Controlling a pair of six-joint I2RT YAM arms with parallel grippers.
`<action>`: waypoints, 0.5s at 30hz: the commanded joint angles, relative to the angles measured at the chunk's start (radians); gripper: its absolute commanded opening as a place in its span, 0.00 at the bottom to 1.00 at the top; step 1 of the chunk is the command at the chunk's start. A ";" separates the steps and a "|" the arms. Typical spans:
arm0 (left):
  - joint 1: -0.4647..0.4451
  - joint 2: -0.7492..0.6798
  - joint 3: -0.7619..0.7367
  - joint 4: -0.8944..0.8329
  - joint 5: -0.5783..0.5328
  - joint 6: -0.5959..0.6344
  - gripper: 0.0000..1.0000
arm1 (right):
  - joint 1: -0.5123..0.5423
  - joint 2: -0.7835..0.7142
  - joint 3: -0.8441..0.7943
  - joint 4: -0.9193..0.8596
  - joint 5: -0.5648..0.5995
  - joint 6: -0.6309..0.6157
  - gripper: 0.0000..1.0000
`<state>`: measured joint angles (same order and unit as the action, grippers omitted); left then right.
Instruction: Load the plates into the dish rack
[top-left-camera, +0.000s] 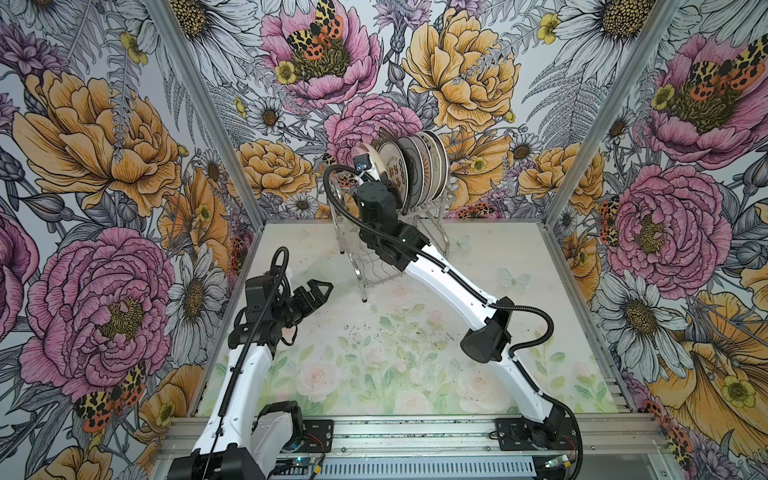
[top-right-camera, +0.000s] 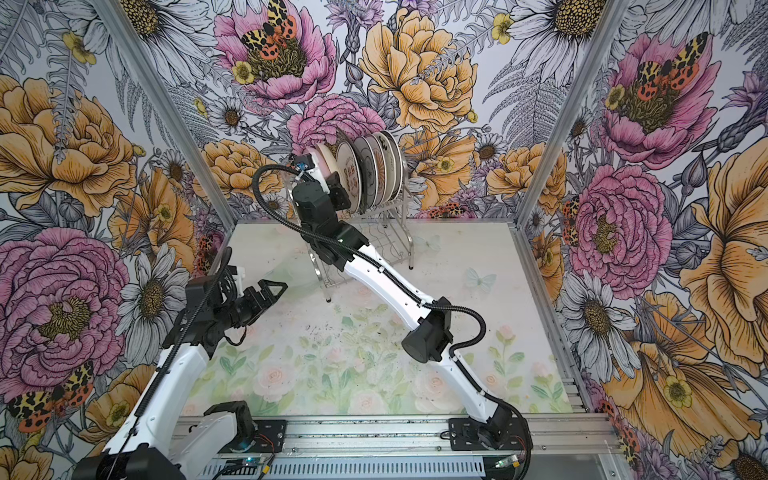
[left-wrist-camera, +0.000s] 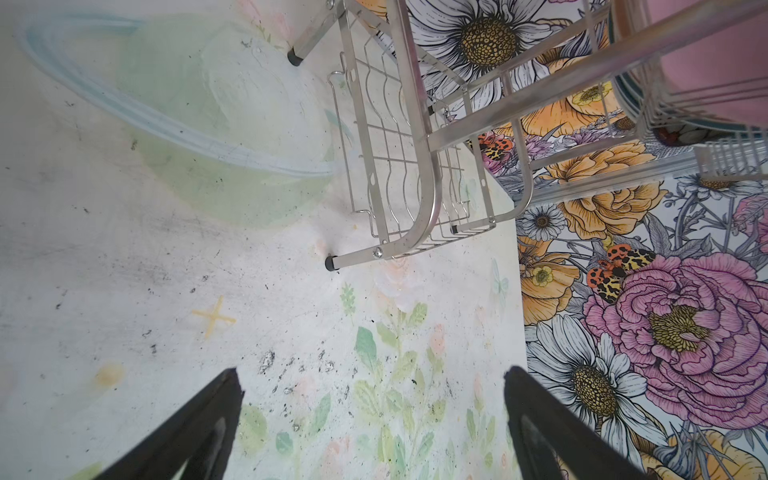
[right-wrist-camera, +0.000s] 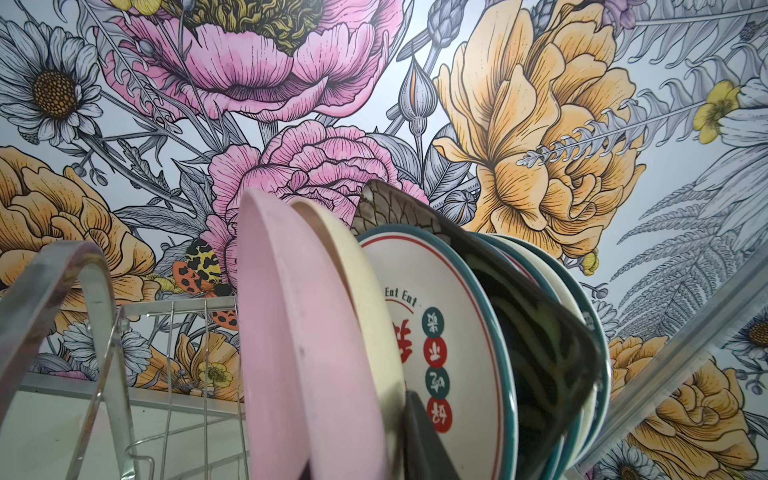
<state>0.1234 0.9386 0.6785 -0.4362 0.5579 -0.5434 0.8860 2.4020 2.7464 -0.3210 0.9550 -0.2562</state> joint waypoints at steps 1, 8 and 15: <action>0.013 -0.020 -0.013 0.021 0.009 0.001 0.99 | -0.002 0.042 -0.006 -0.051 -0.031 -0.008 0.25; 0.014 -0.027 -0.014 0.017 0.007 0.002 0.99 | 0.001 0.030 -0.006 -0.050 -0.031 -0.008 0.26; 0.015 -0.034 -0.017 0.014 0.008 0.001 0.99 | 0.008 -0.019 -0.034 -0.051 -0.035 -0.002 0.34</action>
<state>0.1287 0.9230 0.6739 -0.4370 0.5579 -0.5434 0.8871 2.4020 2.7346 -0.3397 0.9463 -0.2592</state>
